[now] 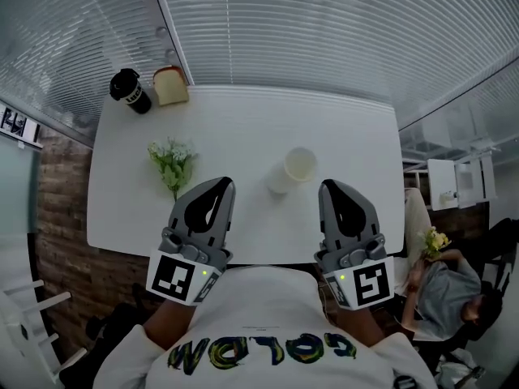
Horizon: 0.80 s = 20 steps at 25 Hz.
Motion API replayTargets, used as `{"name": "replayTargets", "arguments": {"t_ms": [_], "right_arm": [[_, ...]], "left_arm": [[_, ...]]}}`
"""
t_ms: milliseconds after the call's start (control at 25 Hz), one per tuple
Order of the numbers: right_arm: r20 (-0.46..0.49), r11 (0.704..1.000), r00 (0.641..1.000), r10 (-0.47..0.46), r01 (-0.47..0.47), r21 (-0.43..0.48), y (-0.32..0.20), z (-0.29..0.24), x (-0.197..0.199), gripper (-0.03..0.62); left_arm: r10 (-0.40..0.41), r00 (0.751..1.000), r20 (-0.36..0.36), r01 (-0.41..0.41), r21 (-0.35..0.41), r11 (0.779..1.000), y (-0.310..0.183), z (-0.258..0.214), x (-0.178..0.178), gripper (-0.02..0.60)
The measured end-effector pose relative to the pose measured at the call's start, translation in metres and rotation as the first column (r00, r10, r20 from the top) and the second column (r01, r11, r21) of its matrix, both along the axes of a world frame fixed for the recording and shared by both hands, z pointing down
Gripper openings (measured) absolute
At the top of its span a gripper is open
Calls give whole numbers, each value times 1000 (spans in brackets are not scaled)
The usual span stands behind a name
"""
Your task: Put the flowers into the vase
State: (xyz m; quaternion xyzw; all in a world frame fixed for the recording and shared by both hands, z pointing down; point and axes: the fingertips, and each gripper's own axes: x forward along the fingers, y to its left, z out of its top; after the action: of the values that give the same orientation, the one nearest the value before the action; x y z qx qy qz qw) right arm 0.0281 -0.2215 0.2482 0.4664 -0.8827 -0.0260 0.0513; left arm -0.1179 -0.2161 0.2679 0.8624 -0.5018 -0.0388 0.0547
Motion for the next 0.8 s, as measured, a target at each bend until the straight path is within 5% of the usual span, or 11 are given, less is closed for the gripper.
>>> {"name": "replayTargets", "arguments": {"t_ms": [440,800], "right_arm": [[12,995,995,-97,98,-21,-2,5,24,10],[24,986,987,-156,157,-53,9,23,7,11]], "left_arm": [[-71,995,65,71,-5,997,1,2,30,15],[-152,974,168,168,-87,982,-5,44,-9,37]]}}
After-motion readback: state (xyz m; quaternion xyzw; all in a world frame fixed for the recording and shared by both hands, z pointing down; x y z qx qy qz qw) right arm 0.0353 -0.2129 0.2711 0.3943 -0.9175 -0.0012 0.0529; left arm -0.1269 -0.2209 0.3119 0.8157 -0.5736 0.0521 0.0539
